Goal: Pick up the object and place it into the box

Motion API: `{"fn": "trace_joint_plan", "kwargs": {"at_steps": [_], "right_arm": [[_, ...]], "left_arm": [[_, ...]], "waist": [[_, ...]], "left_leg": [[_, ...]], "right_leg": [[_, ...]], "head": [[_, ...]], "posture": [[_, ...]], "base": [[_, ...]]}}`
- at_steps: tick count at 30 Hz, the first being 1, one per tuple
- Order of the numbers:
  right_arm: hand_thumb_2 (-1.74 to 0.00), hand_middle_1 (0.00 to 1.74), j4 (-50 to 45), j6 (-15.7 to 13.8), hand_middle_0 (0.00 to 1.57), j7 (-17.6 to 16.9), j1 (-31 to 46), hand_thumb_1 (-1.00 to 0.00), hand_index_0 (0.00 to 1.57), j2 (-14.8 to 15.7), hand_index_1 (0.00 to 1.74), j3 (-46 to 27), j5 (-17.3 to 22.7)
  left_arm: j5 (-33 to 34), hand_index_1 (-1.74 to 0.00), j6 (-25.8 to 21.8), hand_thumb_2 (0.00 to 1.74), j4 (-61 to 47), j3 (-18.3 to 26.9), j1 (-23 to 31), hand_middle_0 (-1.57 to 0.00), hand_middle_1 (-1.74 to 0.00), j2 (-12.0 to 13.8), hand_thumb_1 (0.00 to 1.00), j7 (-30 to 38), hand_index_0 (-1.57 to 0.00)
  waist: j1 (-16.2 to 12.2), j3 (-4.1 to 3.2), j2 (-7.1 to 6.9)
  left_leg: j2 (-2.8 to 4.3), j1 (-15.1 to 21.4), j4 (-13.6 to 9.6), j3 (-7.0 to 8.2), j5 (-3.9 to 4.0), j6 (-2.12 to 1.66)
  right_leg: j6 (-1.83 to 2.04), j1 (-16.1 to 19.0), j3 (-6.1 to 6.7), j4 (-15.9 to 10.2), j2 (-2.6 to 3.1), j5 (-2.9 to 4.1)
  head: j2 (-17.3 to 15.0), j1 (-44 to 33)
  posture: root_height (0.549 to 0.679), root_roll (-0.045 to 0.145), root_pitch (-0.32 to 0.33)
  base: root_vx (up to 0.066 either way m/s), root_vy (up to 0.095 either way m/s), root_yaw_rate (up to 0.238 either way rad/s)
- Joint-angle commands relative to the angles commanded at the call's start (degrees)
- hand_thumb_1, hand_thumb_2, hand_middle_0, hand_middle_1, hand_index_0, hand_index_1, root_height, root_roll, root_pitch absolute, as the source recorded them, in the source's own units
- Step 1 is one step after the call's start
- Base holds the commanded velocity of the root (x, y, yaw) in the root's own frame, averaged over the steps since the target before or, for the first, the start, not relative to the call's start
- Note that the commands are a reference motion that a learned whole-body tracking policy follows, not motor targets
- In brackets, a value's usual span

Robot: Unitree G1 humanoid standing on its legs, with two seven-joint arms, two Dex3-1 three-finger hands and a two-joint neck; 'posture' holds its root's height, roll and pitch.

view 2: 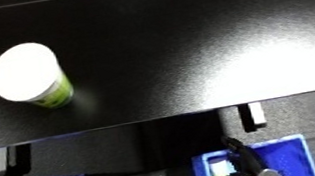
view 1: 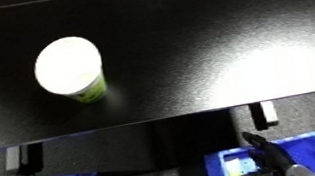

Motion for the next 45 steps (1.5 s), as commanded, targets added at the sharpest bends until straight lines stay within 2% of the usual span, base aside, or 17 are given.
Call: {"fn": "trace_joint_plan", "kwargs": {"at_steps": [4,7,14,16,17,18,23,30,36,40,45], "right_arm": [[0.00,0.00,1.6,-0.2,0.00,-0.9,0.0,0.00,0.00,1.0,0.00,0.9,0.2],[0.00,0.00,2.7,-0.4,0.00,-1.3,-0.2,0.00,0.00,1.6,0.00,1.4,0.7],[0.00,0.00,4.2,-0.5,0.00,-1.7,-0.1,0.00,0.00,2.3,0.00,2.3,1.6],[0.00,0.00,5.2,-0.7,0.00,-1.6,0.0,0.00,0.00,2.6,0.00,2.3,1.7],[0.00,0.00,5.2,-0.7,0.00,-1.6,0.0,0.00,0.00,2.6,0.00,2.3,1.7],[0.00,0.00,5.7,-0.8,0.00,-1.5,0.1,0.00,0.00,2.7,0.00,2.2,1.9],[0.00,0.00,7.4,-1.1,0.00,-0.7,0.6,0.00,0.00,2.7,0.00,1.8,2.3],[0.00,0.00,8.7,-1.6,0.00,0.1,1.4,0.00,0.00,2.7,0.00,1.6,1.2],[0.00,0.00,8.8,-1.5,0.00,0.6,3.1,0.00,0.00,1.6,0.00,0.8,1.6],[0.00,0.00,8.6,-1.6,0.00,1.0,4.0,0.00,0.00,0.6,0.00,-0.1,1.6],[0.00,0.00,7.9,-1.3,0.00,1.1,4.6,0.00,0.00,-0.6,0.00,-0.3,1.9]], "left_arm": [[0.0,0.00,0.3,0.00,-0.5,-0.4,-0.5,0.00,0.00,0.5,0.00,-0.1,0.00],[-0.1,0.00,0.2,0.00,-0.7,-0.5,-0.9,0.00,0.00,0.9,0.00,-0.2,0.00],[-1.1,0.00,-0.2,0.00,-1.5,0.1,-1.2,0.00,0.00,2.0,0.00,-1.0,0.00],[-3.4,0.00,1.4,0.00,-2.8,0.2,-1.1,0.00,0.00,2.3,0.00,-5.5,0.00],[-3.4,0.00,1.4,0.00,-2.8,0.2,-1.1,0.00,0.00,2.3,0.00,-5.5,0.00],[-5.6,0.00,2.5,0.00,-3.8,0.2,-0.9,0.00,0.00,2.4,0.00,-9.7,0.00],[-7.4,0.00,1.9,0.00,-4.5,0.6,-0.3,0.00,0.00,3.1,0.00,-14.2,0.00],[-8.3,0.00,1.6,0.00,-6.2,0.7,0.0,0.00,0.00,3.1,0.00,-19.1,0.00],[-8.3,0.00,4.7,0.00,-12.5,-0.9,1.1,0.00,0.00,4.2,0.00,-26.6,0.00],[-7.6,0.00,8.4,0.00,-20.4,-3.2,1.9,0.00,0.00,6.7,0.00,-33.8,0.00],[-11.6,0.00,17.2,0.00,-35.9,-7.5,2.3,0.00,0.00,12.9,0.00,-43.9,0.00]], "waist": [[0.9,0.49,-0.11],[1.5,0.80,-0.28],[2.5,1.35,-0.80],[2.9,1.61,-0.92],[2.9,1.61,-0.92],[3.2,1.79,-0.93],[3.8,2.09,-0.91],[4.1,2.28,-0.98],[4.3,2.60,-0.58],[4.6,2.96,0.08],[4.8,3.50,0.87]], "left_leg": [[0.12,-0.2,-0.4,-0.52,0.79,-0.08],[0.15,-0.3,-0.3,-0.92,0.96,-0.04],[0.24,-0.9,0.7,-1.67,0.68,0.09],[0.28,-1.0,1.1,-1.91,0.39,0.24],[0.28,-1.0,1.1,-1.91,0.39,0.24],[0.28,-1.0,1.4,-1.99,0.17,0.39],[0.34,-0.8,1.6,-2.10,-0.25,0.62],[0.33,-0.6,1.7,-2.09,-0.71,0.72],[0.04,-0.4,1.8,-2.25,-1.26,0.94],[-0.27,-0.4,1.7,-2.34,-1.50,1.02],[-0.53,-0.5,1.3,-2.42,-1.66,1.06]], "right_leg": [[0.19,0.1,-0.93,0.5,-0.56,-0.06],[0.32,0.1,-1.49,0.8,-0.91,-0.08],[0.26,0.5,-2.21,1.3,-1.14,-0.37],[0.27,0.8,-2.47,1.5,-1.28,-0.53],[0.27,0.8,-2.47,1.5,-1.28,-0.53],[0.35,0.9,-2.65,1.6,-1.38,-0.60],[0.51,1.5,-3.11,1.7,-1.77,-0.80],[0.72,1.9,-3.32,1.7,-2.07,-0.99],[0.99,2.0,-3.26,1.5,-2.16,-0.94],[1.37,1.9,-3.22,1.4,-2.40,-0.69],[1.99,1.7,-3.33,1.0,-2.82,-0.11]], "head": [[0.0,-4.5],[-0.8,-6.7],[-3.9,-11.3],[-4.9,-13.1],[-4.9,-13.1],[-6.0,-13.9],[-7.4,-14.9],[-6.2,-14.6],[-3.7,-12.9],[-1.6,-11.2],[1.2,-8.1]], "posture": [[0.642,0.052,-0.039],[0.642,0.051,-0.041],[0.641,0.048,-0.048],[0.641,0.046,-0.051],[0.641,0.046,-0.051],[0.640,0.044,-0.053],[0.640,0.042,-0.059],[0.640,0.039,-0.061],[0.640,0.037,-0.059],[0.641,0.037,-0.056],[0.642,0.036,-0.051]], "base": [[-0.001,-0.031,0.181],[-0.003,-0.025,0.144],[0.006,-0.008,0.076],[0.019,-0.002,0.059],[0.016,0.000,0.054],[0.013,0.002,0.038],[0.025,0.003,0.039],[0.020,0.012,0.004],[0.013,0.021,-0.002],[-0.003,0.031,0.005],[-0.017,0.020,0.023]]}}
